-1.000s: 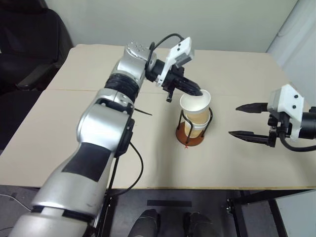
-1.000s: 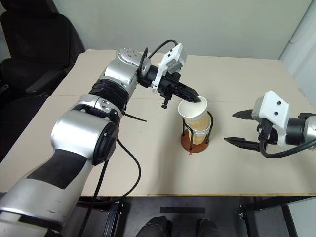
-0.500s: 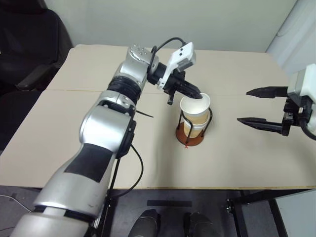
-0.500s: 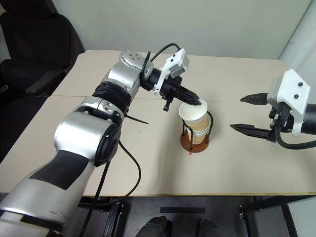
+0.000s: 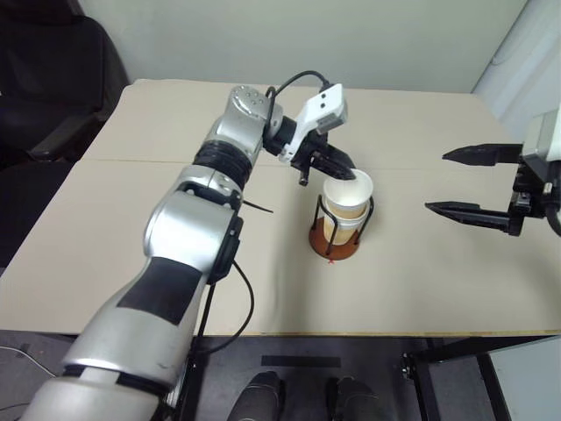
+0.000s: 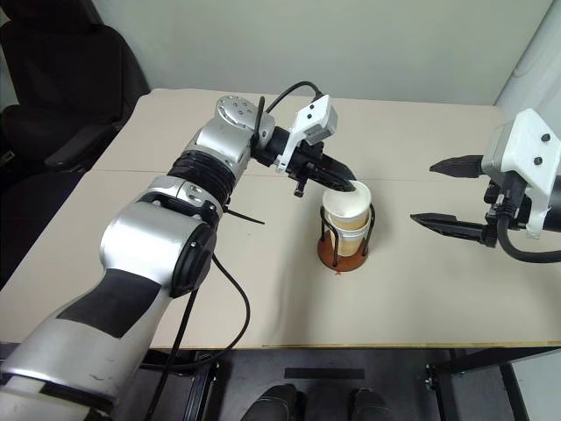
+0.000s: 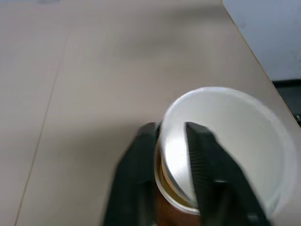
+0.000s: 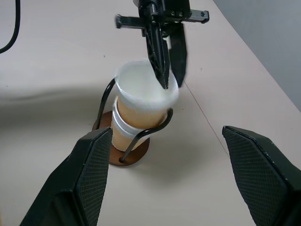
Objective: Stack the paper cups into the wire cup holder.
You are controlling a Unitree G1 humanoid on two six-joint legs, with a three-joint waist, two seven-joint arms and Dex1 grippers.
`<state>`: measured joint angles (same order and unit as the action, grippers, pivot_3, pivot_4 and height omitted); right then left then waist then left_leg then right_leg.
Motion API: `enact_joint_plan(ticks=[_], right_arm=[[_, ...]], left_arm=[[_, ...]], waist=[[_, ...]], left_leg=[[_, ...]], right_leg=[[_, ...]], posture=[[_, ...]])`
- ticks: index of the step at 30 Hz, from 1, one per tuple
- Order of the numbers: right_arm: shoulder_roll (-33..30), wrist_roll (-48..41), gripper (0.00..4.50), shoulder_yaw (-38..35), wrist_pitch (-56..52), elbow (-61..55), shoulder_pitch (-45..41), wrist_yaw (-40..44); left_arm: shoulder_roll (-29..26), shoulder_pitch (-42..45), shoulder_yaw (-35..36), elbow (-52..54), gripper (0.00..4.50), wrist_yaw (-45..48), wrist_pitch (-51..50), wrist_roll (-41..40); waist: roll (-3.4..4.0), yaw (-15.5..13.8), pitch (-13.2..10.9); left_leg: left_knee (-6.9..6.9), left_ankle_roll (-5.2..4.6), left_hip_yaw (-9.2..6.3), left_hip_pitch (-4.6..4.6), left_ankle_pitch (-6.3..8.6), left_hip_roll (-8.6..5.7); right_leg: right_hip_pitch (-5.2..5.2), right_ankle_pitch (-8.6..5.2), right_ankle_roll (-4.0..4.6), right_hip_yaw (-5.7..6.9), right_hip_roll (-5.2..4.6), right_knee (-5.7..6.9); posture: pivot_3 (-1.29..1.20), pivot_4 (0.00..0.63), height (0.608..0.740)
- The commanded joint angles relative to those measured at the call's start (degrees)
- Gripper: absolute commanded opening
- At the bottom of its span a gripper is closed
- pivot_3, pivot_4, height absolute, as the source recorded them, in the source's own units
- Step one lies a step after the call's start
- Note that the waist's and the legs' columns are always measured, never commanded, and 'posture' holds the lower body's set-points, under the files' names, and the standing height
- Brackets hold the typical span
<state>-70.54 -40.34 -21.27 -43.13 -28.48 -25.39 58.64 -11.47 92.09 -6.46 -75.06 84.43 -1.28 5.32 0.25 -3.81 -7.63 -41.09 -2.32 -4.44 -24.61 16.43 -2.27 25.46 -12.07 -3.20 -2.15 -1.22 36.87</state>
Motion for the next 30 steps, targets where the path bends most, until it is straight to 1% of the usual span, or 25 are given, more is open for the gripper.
enact_joint_plan(ticks=[1,5,10,15,18,20,21,25,28,30], right_arm=[[-0.94,-0.32,3.78,-1.36,0.06,-0.72,-0.82,-0.57],[-0.93,-0.04,3.78,-1.09,0.30,-0.51,-0.80,-0.51],[-0.78,0.23,3.78,-0.40,0.68,-0.09,-1.17,-0.46],[-0.46,0.50,3.78,0.72,1.31,1.18,-1.98,-0.17],[-0.08,0.69,3.78,1.83,1.67,2.48,-3.02,-0.24],[0.55,0.83,3.78,2.94,1.80,3.32,-4.11,-0.59],[1.24,1.12,3.78,3.80,1.98,3.89,-4.96,-1.02],[3.05,3.10,3.78,6.81,3.45,6.00,-7.10,-1.50],[5.31,3.97,3.78,9.23,4.70,6.57,-8.19,-1.44],[6.46,4.52,3.78,10.40,5.40,7.09,-8.76,-1.03]], left_arm=[[0.31,1.77,2.14,0.16,2.35,0.10,-0.75,-1.49],[0.10,2.26,3.25,0.28,3.78,1.78,-1.96,-2.08],[-1.47,3.28,5.57,0.58,3.78,0.64,-2.88,-3.67],[-6.89,3.23,8.37,1.28,3.78,2.41,-4.53,-5.87],[-11.13,2.51,9.16,1.99,3.78,3.59,-4.91,-6.39],[-14.39,2.03,10.83,2.58,3.78,2.59,-4.97,-7.58],[-16.37,1.68,11.93,2.78,3.78,1.71,-5.25,-8.35],[-21.22,0.44,14.83,3.38,3.78,-2.41,-5.91,-10.24],[-26.92,-2.47,17.15,5.33,3.78,-4.91,-7.19,-11.79],[-29.37,-4.48,17.90,7.01,3.78,-6.37,-7.94,-12.52]], waist=[[0.00,0.01,0.00],[0.00,0.02,0.00],[0.00,0.04,0.00],[0.00,0.48,0.00],[0.01,0.69,0.00],[0.02,0.73,-0.01],[0.03,0.87,-0.01],[0.01,1.07,0.02],[0.05,1.44,0.01],[0.09,1.99,-0.01]], left_leg=[[0.00,0.00,0.00,0.00,0.00,0.01],[0.00,0.00,0.02,0.01,0.00,0.01],[-0.02,-0.01,0.06,0.01,0.00,0.01],[0.00,-0.01,0.09,0.02,0.00,0.03],[0.02,-0.02,0.12,0.05,-0.01,0.04],[0.02,-0.04,0.13,0.04,-0.02,0.01],[0.01,-0.05,0.11,0.03,-0.02,0.03],[0.04,-0.08,0.19,0.02,-0.03,0.01],[0.04,-0.10,0.14,0.02,-0.04,0.00],[0.05,-0.10,0.10,-0.01,-0.04,0.06]], right_leg=[[0.00,0.00,0.00,-0.02,-0.01,0.01],[0.00,0.00,-0.01,-0.02,0.01,0.01],[0.01,0.01,-0.03,-0.07,0.01,0.01],[0.06,0.01,-0.03,-0.11,0.04,0.03],[0.08,0.01,-0.03,-0.17,0.05,0.04],[0.11,0.01,-0.03,-0.17,0.06,0.03],[0.12,0.01,-0.03,-0.20,0.04,0.04],[0.18,0.01,-0.03,-0.20,0.14,0.03],[0.20,0.01,-0.04,-0.24,0.12,0.03],[0.27,0.01,-0.04,-0.34,0.06,0.06]], posture=[[0.00,0.150,0.740],[0.00,0.150,0.740],[0.00,0.150,0.740],[0.00,0.150,0.740],[0.00,0.150,0.740],[0.00,0.150,0.740],[0.00,0.150,0.740],[0.00,0.150,0.740],[0.00,0.150,0.740],[0.00,0.150,0.740]])
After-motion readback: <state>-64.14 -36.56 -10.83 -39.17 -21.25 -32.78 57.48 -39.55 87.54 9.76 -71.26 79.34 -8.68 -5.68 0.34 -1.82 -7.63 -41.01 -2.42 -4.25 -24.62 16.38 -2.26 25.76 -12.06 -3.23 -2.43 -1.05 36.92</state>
